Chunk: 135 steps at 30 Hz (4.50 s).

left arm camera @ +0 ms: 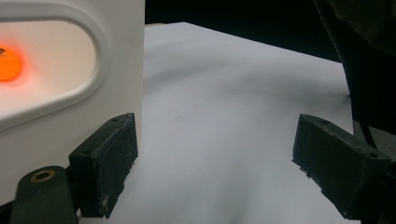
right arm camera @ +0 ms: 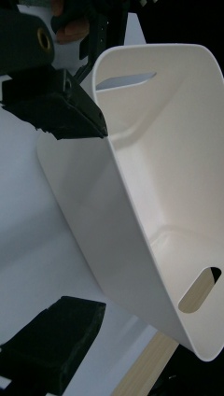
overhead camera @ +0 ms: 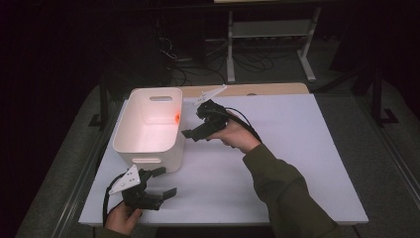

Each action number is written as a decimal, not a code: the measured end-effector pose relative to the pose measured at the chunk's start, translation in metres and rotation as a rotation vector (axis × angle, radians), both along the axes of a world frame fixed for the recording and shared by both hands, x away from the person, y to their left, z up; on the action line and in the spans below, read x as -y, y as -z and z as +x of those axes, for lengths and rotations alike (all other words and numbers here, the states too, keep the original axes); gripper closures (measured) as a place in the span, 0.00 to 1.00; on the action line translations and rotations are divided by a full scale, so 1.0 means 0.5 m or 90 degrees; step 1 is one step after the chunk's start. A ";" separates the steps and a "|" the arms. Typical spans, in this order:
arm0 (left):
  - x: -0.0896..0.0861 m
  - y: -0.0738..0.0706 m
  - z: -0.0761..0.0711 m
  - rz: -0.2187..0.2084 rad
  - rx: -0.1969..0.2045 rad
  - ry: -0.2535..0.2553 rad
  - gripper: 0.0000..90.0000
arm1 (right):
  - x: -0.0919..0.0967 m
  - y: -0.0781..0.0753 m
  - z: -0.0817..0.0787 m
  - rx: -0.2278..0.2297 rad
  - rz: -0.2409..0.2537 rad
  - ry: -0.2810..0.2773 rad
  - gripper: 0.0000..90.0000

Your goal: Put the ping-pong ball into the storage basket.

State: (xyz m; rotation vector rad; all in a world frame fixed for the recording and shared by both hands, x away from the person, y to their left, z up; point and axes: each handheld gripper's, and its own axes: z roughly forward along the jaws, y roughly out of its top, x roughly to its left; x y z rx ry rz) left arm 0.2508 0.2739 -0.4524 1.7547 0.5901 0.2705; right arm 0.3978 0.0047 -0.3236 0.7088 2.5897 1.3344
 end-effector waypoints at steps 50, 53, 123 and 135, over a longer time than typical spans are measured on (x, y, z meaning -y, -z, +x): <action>0.001 0.000 -0.002 0.000 0.001 0.000 0.15 | 0.175 0.151 -0.074 0.008 0.013 0.108 0.06; 0.002 0.000 -0.002 0.002 0.002 0.001 0.15 | 0.182 0.154 -0.076 0.007 0.017 0.113 0.06; 0.003 0.000 -0.003 0.005 0.003 -0.002 0.15 | 0.420 0.230 -0.246 0.028 0.033 0.281 0.01; 0.004 0.000 -0.002 0.005 -0.002 -0.001 0.15 | 0.419 0.248 -0.249 0.026 0.022 0.289 0.01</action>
